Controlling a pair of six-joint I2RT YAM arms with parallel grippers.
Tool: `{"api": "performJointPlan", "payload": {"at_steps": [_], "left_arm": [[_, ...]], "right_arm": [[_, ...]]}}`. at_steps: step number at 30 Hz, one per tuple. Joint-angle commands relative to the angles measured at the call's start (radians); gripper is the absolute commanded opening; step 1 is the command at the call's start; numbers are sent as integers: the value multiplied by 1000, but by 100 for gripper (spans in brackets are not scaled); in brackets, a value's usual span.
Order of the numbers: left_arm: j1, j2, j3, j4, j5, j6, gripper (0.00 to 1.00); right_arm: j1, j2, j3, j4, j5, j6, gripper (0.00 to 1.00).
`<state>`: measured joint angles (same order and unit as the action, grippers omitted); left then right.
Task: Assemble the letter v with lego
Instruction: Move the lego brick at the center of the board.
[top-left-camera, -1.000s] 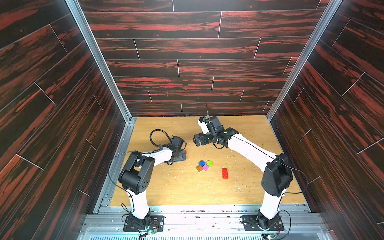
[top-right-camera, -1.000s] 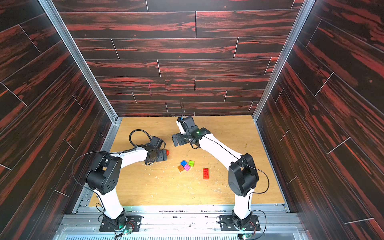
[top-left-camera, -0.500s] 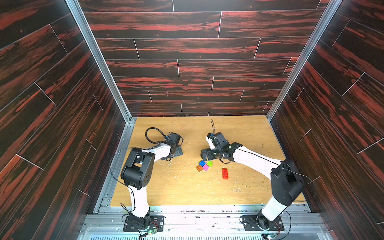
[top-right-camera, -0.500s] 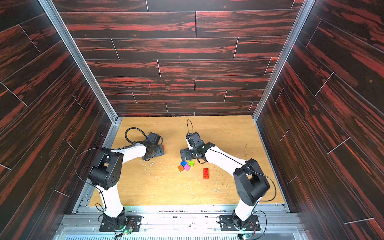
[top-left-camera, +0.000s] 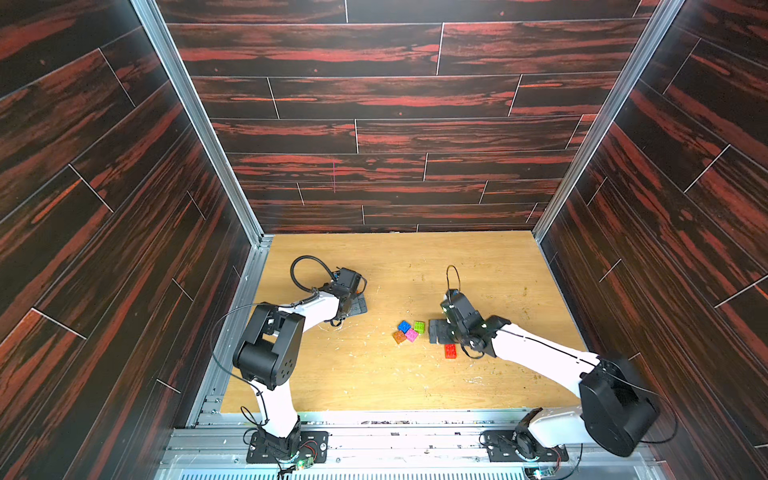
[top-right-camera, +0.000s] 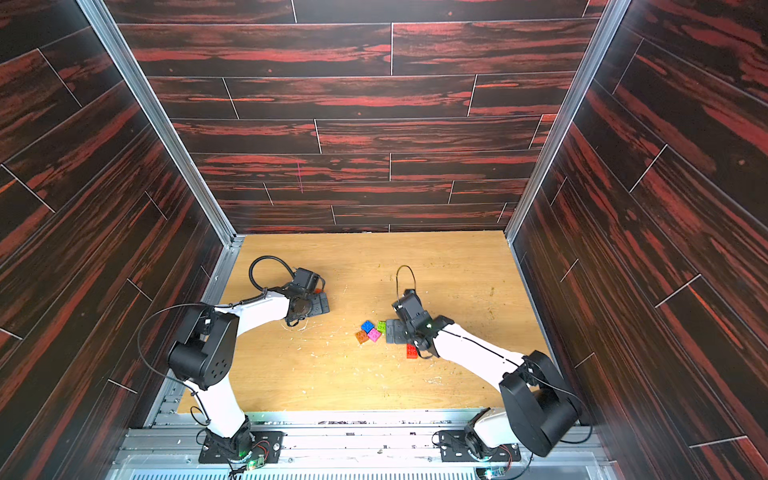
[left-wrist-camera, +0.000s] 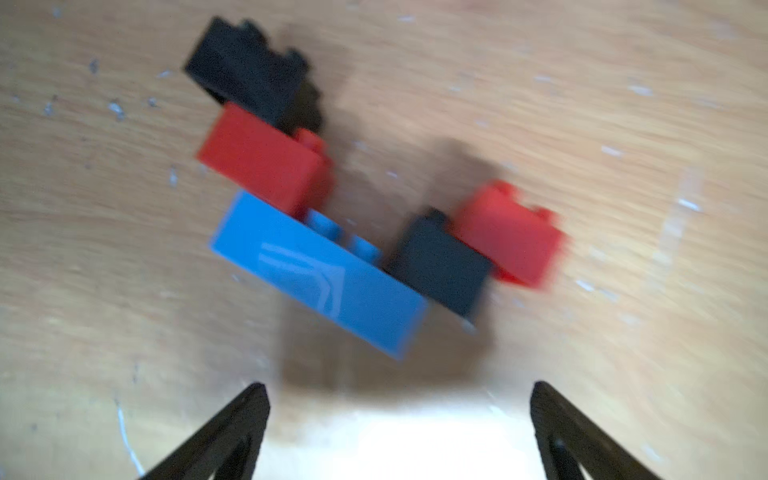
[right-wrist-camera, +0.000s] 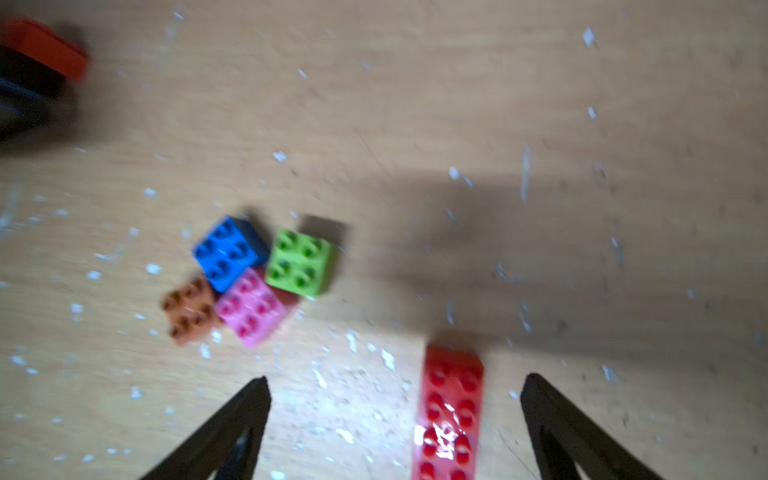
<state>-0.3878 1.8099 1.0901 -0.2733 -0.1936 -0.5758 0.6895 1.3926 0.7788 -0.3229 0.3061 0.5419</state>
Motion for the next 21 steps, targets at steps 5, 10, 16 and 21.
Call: {"api": "performJointPlan", "payload": {"at_steps": [5,10,16,21], "left_arm": [[-100,-172,-59,-13,-16,3,100],[-112,-217,-104,-2,-1,-16,100],[-114,-256,-136,-3,-3,-24,100],[-114,-265,-133,-14,-6,-19,100]], "right_arm": [[64,-77,-86,-31,100,133,93],[66,-25,-101,-16,98,156,84],[66,29,-105,24,84,175,73],[66,75,-97,34,82,175,68]]}}
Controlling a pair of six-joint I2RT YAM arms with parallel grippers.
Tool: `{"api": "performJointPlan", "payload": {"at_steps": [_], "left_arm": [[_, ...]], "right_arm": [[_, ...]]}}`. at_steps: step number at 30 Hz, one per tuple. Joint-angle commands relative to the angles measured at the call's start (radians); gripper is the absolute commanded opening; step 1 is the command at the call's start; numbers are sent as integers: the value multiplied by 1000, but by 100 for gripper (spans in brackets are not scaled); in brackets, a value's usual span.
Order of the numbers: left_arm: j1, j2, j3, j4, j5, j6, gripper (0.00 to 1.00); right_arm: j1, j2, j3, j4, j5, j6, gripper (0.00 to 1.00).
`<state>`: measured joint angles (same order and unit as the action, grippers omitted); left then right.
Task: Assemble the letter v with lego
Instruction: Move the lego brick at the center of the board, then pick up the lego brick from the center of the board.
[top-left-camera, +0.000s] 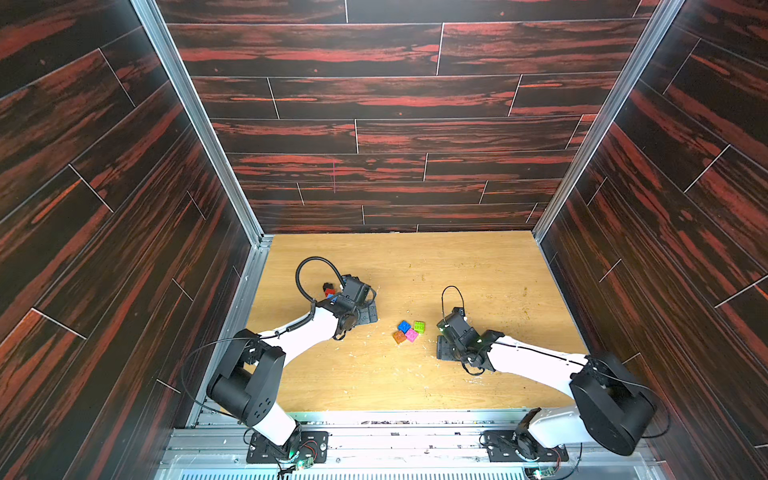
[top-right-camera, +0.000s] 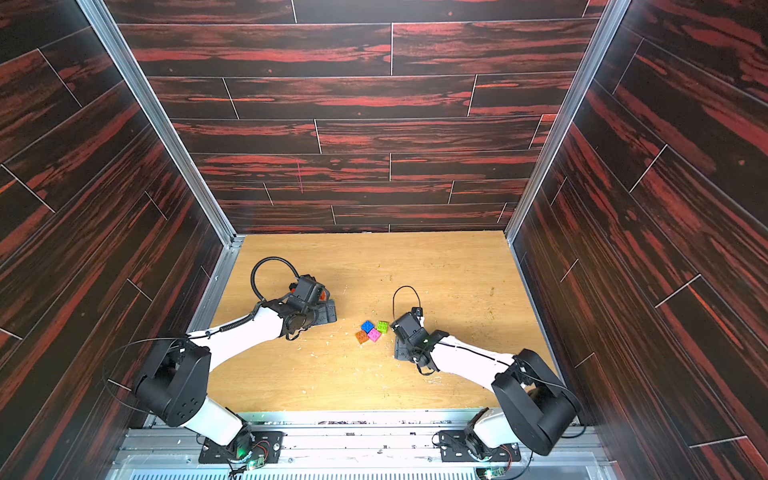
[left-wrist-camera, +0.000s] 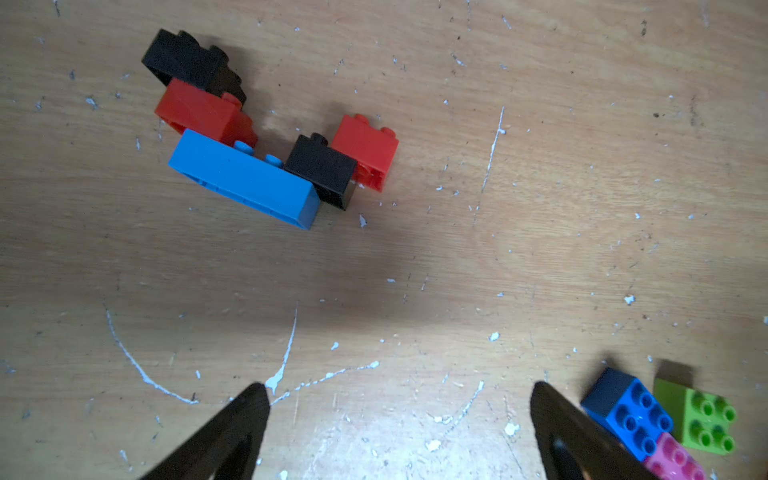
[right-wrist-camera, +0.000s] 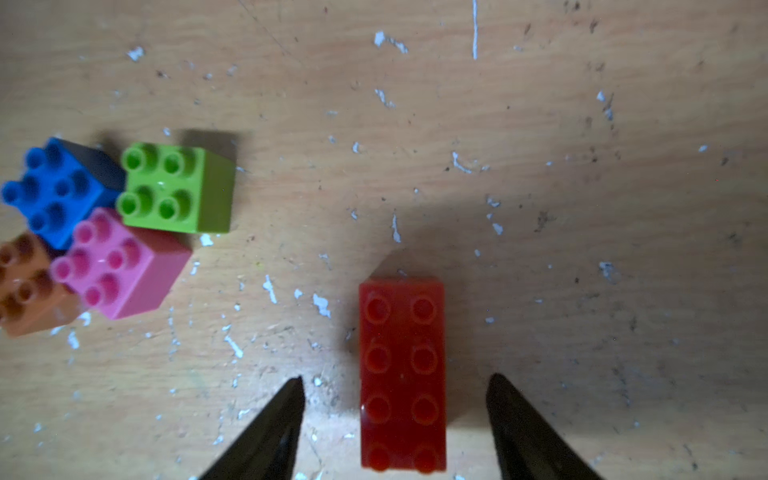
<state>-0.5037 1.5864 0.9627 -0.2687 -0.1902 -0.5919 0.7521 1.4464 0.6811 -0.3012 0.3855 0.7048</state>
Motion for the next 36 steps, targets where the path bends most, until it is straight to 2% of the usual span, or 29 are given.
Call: {"api": "performJointPlan", "payload": {"at_steps": [1,10,16,24,28,36], "left_arm": [[2,-44,-7,-17,-9,-3,100],[1,-45,-25,-5,-6,-6,100],[2,-57,-41,-2,-11,-4,100],[2,-78,-53,-22,-38,9,100],[2,-93,-64,-14,-38,3,100],[2,-134,-82,-19,-30,7,100]], "right_arm": [[3,26,0,17,3,14,65],[2,55,12,18,11,7,50],[-3,99,55,0,8,5,29],[-2,103,93,-8,18,56,19],[-2,138,217,-45,20,46,18],[-4,311,584,-214,57,86,19]]}}
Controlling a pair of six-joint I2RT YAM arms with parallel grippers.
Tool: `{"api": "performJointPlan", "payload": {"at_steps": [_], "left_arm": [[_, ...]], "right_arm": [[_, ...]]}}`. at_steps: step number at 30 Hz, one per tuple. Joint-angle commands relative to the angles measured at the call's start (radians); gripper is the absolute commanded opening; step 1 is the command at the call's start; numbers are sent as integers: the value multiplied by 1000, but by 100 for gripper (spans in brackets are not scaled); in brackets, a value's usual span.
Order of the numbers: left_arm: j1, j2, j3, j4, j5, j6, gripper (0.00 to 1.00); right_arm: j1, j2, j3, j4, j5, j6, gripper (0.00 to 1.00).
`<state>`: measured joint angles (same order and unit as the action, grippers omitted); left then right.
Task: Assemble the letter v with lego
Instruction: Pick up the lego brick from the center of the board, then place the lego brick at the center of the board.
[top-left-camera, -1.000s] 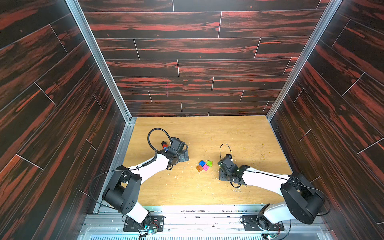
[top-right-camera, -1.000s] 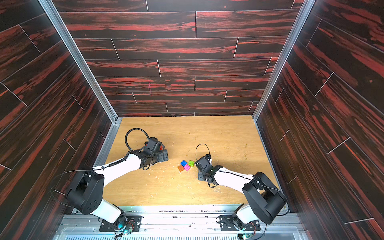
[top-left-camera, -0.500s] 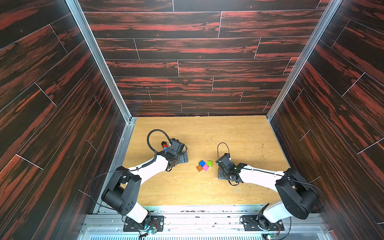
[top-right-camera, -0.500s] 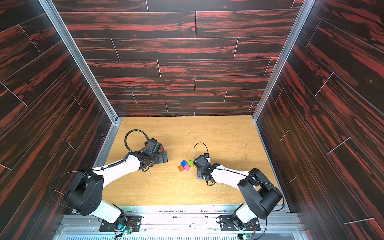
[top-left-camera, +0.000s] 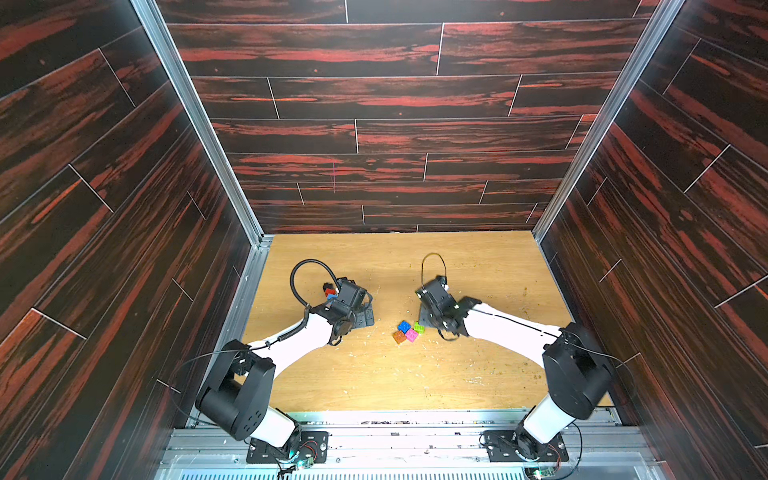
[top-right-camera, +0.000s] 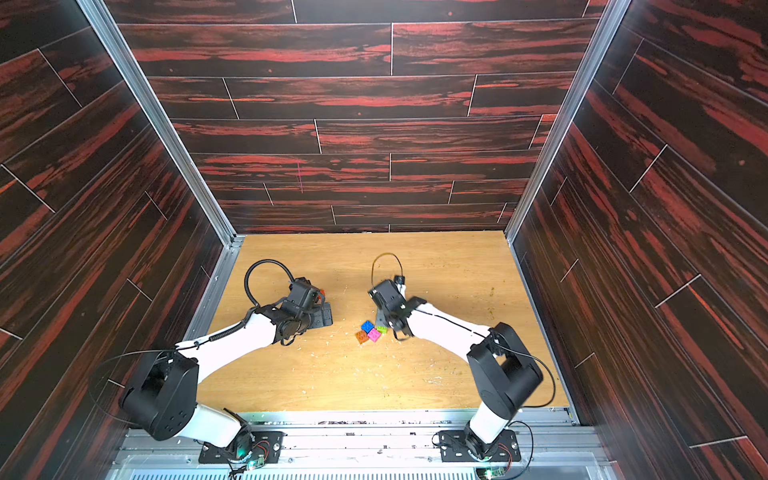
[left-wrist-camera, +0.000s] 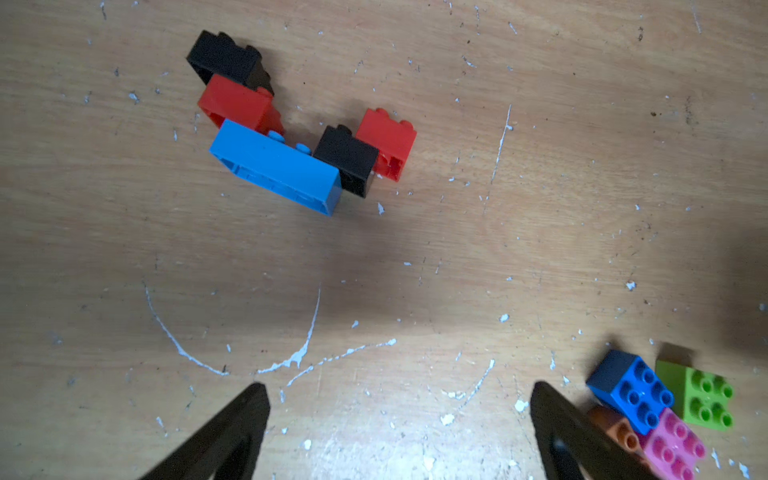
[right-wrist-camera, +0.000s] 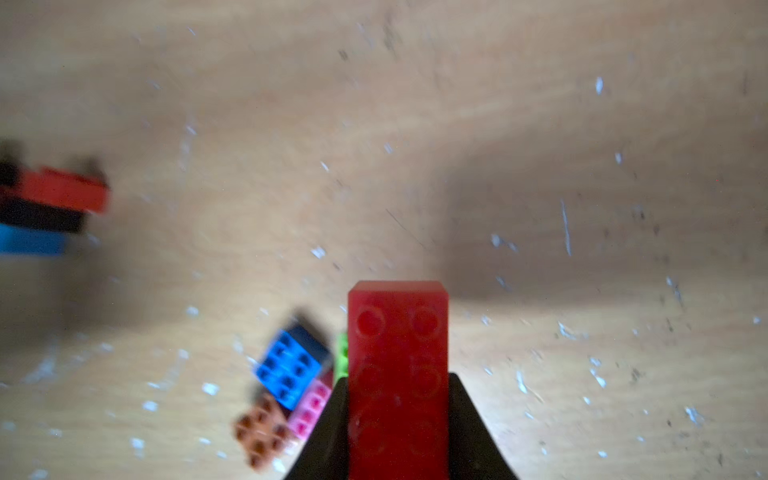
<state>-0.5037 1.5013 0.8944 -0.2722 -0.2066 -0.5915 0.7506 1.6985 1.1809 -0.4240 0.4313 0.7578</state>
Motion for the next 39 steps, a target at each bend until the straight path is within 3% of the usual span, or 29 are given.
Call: {"api": "performJointPlan", "payload": {"at_steps": [1,9,14,28,39], "left_arm": [[2,-55,-15,-16,-12,10,100],[2,-89,-47,-11,0,9,100],[2,-104,-57,-13,1,6,100],[2,-154,-94,4,-16,-17,100],[2,-150,-96,4,-24,-3,100]], "right_arm": [[-4,86,124,-99,-5,44,19],[-25,336,438,-209,-81,214,20],[-33,460,601,-310,-95,392,20],[-37,668,841,-506,-141,799,21],[-31,837,1085,-685,-112,863,22]]}}
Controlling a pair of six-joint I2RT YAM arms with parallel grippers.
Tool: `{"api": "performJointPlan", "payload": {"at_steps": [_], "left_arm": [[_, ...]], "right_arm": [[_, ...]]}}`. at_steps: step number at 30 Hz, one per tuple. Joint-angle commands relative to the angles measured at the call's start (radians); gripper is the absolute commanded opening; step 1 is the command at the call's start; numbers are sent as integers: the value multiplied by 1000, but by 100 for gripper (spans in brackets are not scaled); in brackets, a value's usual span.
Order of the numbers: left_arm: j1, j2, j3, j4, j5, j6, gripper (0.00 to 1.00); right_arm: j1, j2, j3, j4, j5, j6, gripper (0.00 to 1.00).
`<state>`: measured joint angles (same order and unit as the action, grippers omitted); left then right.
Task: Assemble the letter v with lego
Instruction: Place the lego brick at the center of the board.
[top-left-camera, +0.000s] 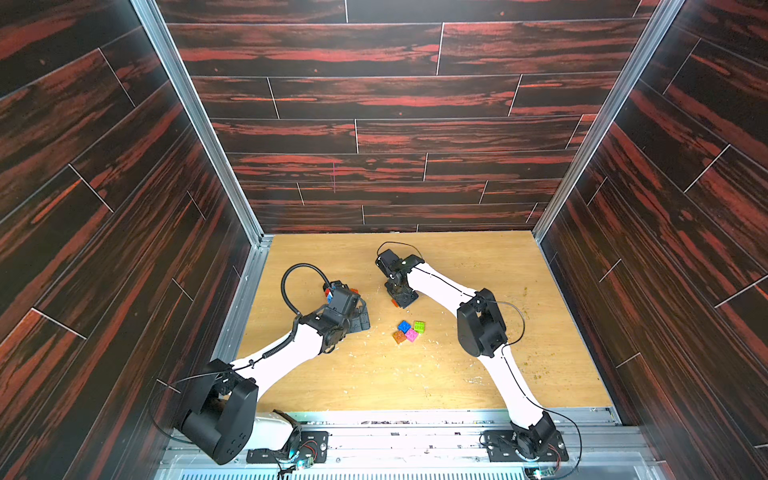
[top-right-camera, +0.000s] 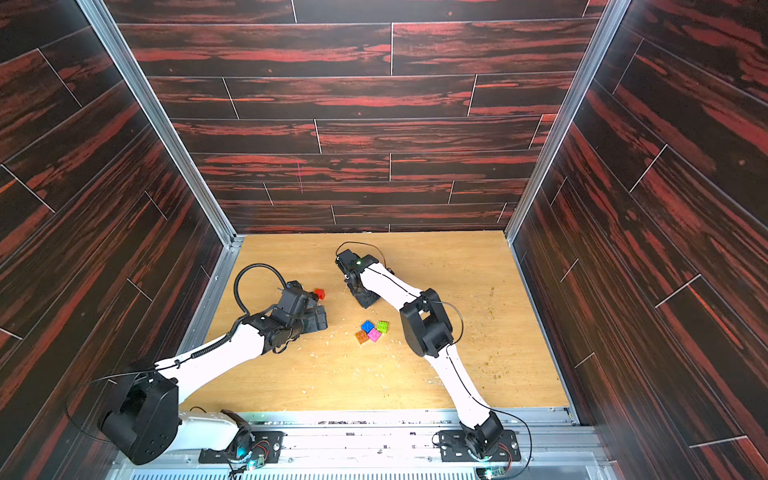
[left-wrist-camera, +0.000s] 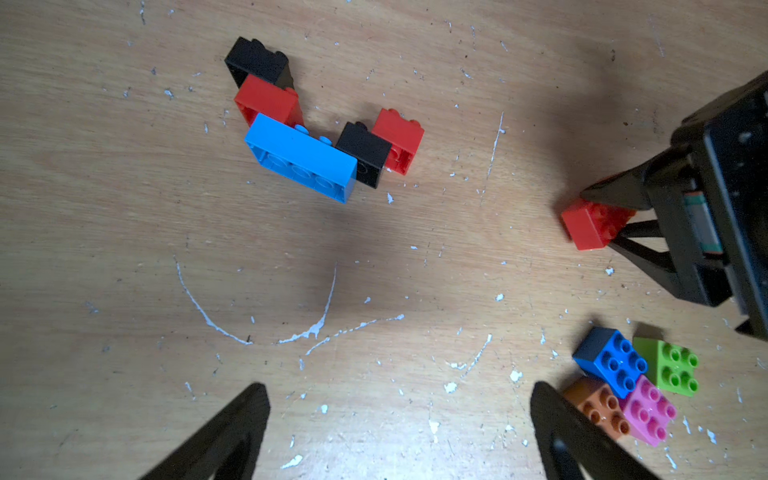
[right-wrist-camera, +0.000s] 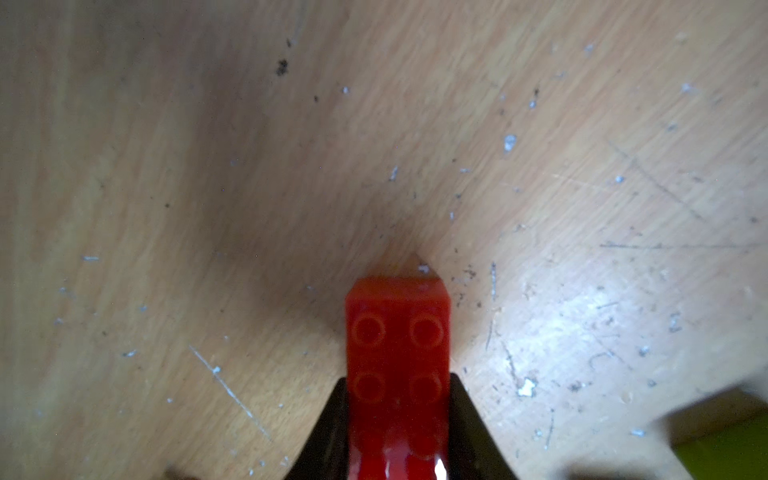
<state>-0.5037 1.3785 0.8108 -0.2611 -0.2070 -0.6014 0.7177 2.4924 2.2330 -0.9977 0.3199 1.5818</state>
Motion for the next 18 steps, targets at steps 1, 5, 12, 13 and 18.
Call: {"api": "performJointPlan", "payload": {"at_steps": [1,5,12,13,18], "left_arm": [[2,-23,-12,-4,-21,5,100],[2,0,-10,7,-6,0,100],[2,11,-9,10,-3,7,100],[2,11,-7,11,-7,11,100],[2,22,-19,22,-23,30,100]], "right_arm": [[1,46,35,-106,-5,40,26],[4,51,41,-105,-9,43,40],[13,47,77,-108,3,17,59],[18,42,85,-113,21,14,63],[32,-24,103,-50,110,-109,91]]}}
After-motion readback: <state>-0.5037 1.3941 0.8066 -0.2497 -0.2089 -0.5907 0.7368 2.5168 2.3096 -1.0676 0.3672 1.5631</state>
